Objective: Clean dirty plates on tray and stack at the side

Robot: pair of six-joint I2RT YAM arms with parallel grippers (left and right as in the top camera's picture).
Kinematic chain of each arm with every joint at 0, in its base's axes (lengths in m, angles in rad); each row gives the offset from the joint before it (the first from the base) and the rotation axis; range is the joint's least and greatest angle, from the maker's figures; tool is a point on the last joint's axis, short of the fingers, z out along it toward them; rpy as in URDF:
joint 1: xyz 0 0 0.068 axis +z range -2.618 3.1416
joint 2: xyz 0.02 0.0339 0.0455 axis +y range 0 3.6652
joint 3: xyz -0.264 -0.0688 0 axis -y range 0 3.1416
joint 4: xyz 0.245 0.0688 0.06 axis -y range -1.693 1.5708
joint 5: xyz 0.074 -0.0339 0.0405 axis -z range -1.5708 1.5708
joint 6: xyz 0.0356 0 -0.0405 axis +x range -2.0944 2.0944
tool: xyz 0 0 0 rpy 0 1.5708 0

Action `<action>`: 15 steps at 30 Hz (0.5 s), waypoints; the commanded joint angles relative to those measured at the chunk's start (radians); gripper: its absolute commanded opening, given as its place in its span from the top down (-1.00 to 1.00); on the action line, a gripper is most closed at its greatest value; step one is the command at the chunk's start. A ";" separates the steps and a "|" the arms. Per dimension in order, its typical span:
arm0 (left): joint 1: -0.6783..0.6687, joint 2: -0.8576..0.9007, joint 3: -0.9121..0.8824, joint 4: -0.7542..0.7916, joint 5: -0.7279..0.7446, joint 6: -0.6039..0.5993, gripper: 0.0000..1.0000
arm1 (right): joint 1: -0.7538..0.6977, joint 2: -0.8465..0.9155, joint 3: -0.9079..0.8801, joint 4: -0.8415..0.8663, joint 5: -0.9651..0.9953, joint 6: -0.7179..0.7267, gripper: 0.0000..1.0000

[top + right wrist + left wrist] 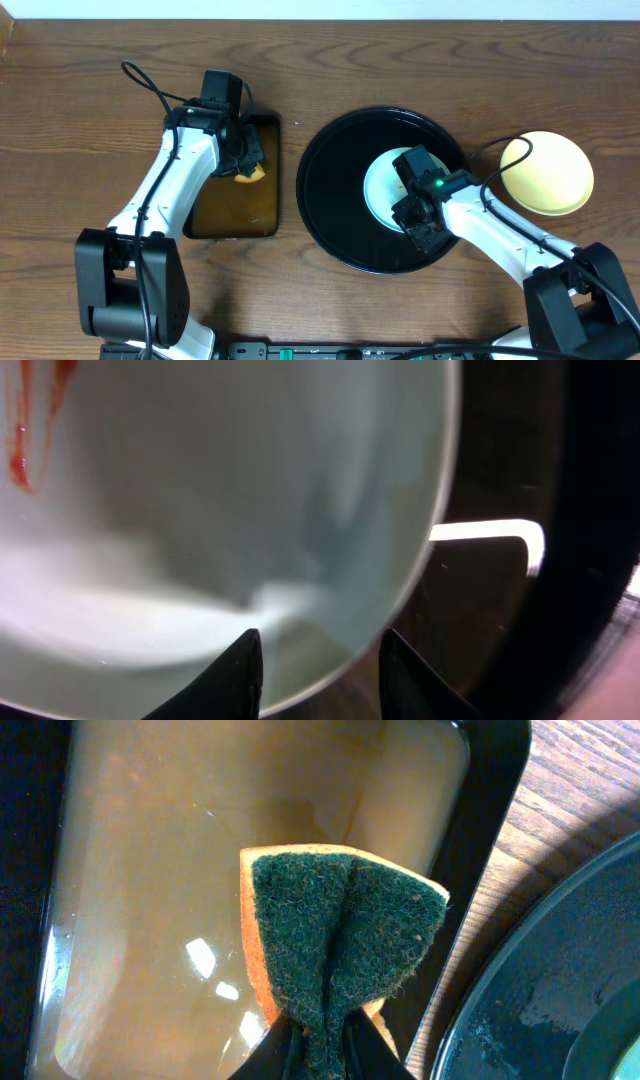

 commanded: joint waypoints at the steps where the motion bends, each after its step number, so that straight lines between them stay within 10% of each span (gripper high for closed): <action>1: -0.002 0.004 -0.004 -0.005 0.003 0.010 0.74 | 0.009 0.004 -0.030 0.037 0.025 0.034 0.31; 15: -0.002 0.004 -0.004 -0.004 0.003 0.010 0.74 | 0.009 0.004 -0.052 0.077 0.100 -0.060 0.97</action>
